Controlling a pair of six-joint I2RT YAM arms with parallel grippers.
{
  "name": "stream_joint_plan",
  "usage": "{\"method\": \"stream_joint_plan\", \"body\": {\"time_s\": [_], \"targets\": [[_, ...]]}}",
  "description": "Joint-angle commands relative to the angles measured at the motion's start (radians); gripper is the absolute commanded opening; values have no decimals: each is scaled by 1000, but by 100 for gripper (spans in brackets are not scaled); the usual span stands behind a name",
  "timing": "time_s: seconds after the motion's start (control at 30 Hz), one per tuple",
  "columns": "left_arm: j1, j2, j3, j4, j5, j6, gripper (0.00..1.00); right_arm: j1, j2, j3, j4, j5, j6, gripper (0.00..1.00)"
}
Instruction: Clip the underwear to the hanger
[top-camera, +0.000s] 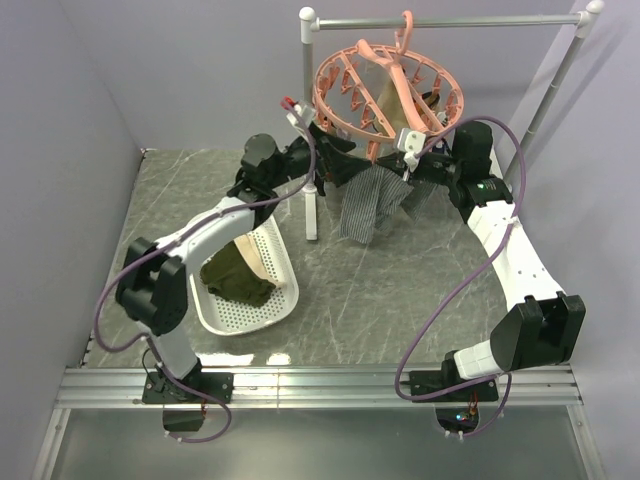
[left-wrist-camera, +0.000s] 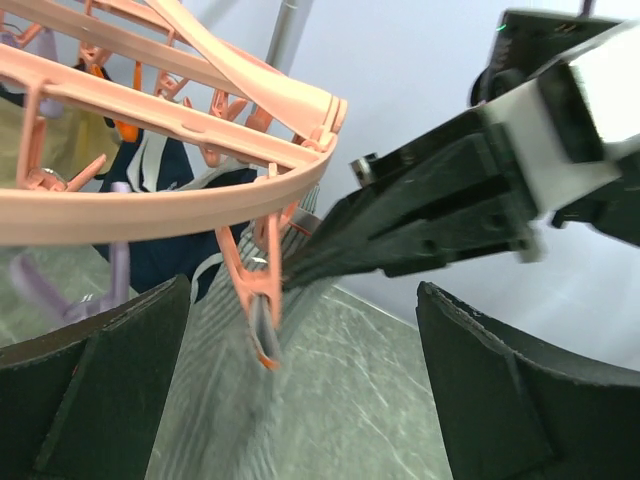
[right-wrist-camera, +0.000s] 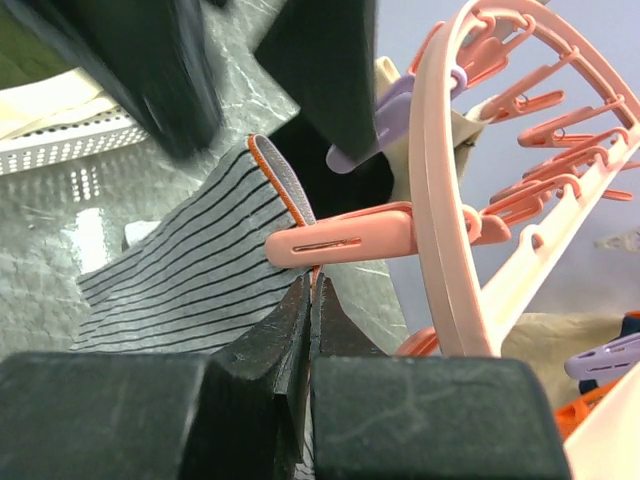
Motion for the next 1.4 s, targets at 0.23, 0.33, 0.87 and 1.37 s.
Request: {"method": "stream_joint_plan", "body": {"time_s": [0.23, 0.33, 0.87, 1.37], "targets": [[36, -310, -196, -277, -72, 47, 99, 9, -57, -25, -51, 23, -71, 40], [57, -365, -219, -375, -95, 53, 99, 9, -97, -54, -68, 34, -77, 52], [290, -461, -109, -999, -126, 271, 99, -49, -471, -252, -175, 227, 206, 75], [358, -528, -231, -1182, -534, 397, 99, -228, -669, -512, -237, 399, 631, 84]]}}
